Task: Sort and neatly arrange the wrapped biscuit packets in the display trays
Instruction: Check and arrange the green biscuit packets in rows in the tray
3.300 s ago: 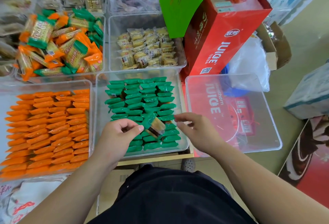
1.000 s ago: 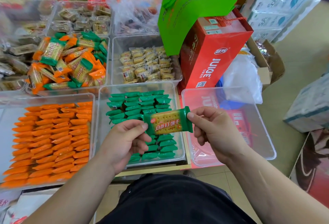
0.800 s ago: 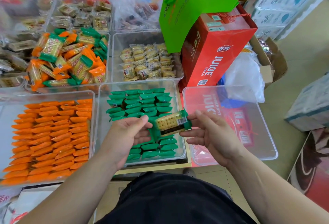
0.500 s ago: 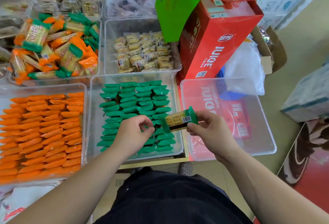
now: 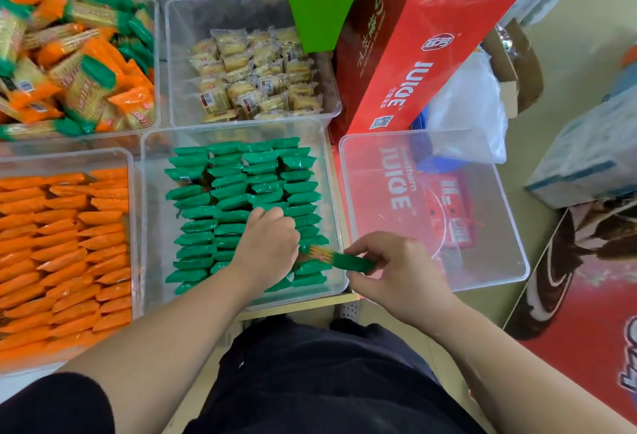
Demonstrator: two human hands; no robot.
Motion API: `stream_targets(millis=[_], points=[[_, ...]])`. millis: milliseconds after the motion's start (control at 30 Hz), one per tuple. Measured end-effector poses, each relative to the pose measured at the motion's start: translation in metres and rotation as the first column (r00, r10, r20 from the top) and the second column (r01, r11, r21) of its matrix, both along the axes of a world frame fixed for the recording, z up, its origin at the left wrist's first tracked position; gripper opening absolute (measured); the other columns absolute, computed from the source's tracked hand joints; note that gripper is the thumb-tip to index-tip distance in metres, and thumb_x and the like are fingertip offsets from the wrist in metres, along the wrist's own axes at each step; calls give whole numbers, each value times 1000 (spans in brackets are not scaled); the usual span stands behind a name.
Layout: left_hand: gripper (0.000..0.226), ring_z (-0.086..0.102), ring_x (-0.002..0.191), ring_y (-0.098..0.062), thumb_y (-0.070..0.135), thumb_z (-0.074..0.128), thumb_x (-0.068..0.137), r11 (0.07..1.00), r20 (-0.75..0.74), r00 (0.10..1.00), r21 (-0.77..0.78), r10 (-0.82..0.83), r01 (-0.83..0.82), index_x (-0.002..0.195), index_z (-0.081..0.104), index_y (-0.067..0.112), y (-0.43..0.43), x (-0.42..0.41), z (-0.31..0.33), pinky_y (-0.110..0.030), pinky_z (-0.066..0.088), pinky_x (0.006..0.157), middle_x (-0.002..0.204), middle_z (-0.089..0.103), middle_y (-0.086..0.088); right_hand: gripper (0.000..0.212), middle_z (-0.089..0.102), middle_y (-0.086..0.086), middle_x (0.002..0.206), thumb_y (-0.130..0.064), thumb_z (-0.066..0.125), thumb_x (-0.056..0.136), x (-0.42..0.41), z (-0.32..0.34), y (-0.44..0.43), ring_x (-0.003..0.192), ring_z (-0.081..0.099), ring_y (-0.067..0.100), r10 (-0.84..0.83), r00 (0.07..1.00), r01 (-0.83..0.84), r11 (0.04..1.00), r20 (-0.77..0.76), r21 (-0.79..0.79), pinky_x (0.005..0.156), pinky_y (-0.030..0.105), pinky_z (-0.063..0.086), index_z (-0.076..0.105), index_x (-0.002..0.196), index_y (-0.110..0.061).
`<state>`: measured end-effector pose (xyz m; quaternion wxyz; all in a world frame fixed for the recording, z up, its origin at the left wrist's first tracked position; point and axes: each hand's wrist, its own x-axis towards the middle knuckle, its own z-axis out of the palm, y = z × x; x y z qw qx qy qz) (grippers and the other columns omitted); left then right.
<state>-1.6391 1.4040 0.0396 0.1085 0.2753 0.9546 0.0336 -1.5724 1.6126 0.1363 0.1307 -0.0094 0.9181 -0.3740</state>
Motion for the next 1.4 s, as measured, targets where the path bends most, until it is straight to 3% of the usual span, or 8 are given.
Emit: stream_targets(millis=[100, 367, 533, 700, 867, 1033, 1200, 1400], points=[[33, 45, 76, -20, 29, 72, 87, 994, -14, 998, 93, 62, -60, 56, 65, 22, -4, -9, 1, -36, 30, 71, 62, 50, 9, 23, 66, -11, 83, -14, 73, 71, -3, -3, 0, 73, 58, 6, 132, 991, -132, 988, -6, 76, 67, 9, 44, 77, 94, -18], [27, 46, 75, -23, 17, 70, 86, 967, -9, 987, 200, 163, -158, 58, 69, 19, -19, -20, 4, -34, 24, 69, 62, 57, 6, 23, 63, 3, 103, -13, 66, 86, -25, -32, -32, 93, 62, 26, 433, 894, -443, 811, 116, 382, 78, 36, 54, 74, 108, -17], [18, 52, 75, -26, 14, 78, 80, 934, -34, 976, 298, 217, -198, 62, 73, 17, -34, -17, 19, -34, 27, 69, 63, 58, 5, 27, 56, -5, 62, -6, 87, 50, -34, -52, -49, 65, 55, 22, 552, 824, -514, 631, 129, 582, 54, 29, 47, 69, 62, -22], [16, 51, 72, -25, 12, 80, 80, 853, 11, 938, 411, 348, -321, 65, 74, 17, -51, -8, 40, -37, 41, 70, 62, 54, 8, 26, 55, -9, 59, -11, 88, 50, -34, -66, -52, 73, 54, 24, 542, 835, -450, 569, 97, 689, 66, 33, 40, 67, 59, -25], [17, 49, 71, -21, 13, 78, 82, 724, 142, 867, 495, 478, -481, 67, 72, 16, -70, 2, 59, -31, 36, 71, 61, 53, 8, 19, 67, -8, 92, -16, 63, 85, -41, -67, -55, 115, 44, 28, 537, 820, -495, 494, 197, 715, 93, 46, 24, 73, 95, -28], [18, 47, 67, -11, 13, 77, 84, 655, 194, 821, 518, 537, -551, 67, 70, 12, -82, 13, 72, -28, 32, 64, 62, 54, 3, 33, 65, -4, 115, -19, 52, 90, -46, -64, -58, 136, 28, 33, 526, 786, -568, 407, 325, 715, 113, 62, 10, 70, 116, -26], [15, 51, 71, -4, 14, 77, 85, 606, 250, 783, 516, 570, -605, 71, 71, 12, -90, 25, 75, -17, 33, 62, 67, 58, 4, 48, 50, 2, 146, -17, 48, 94, -48, -59, -61, 151, 3, 36, 501, 770, -607, 382, 396, 696, 112, 70, -15, 55, 141, -27], [7, 57, 79, -7, 18, 72, 89, 520, 384, 713, 496, 587, -695, 82, 71, 20, -88, 36, 82, -19, 43, 67, 80, 62, 7, 47, 54, -1, 141, -25, 47, 97, -42, -52, -57, 152, 7, 34, 507, 803, -564, 480, 313, 671, 115, 66, -12, 51, 144, -29]])
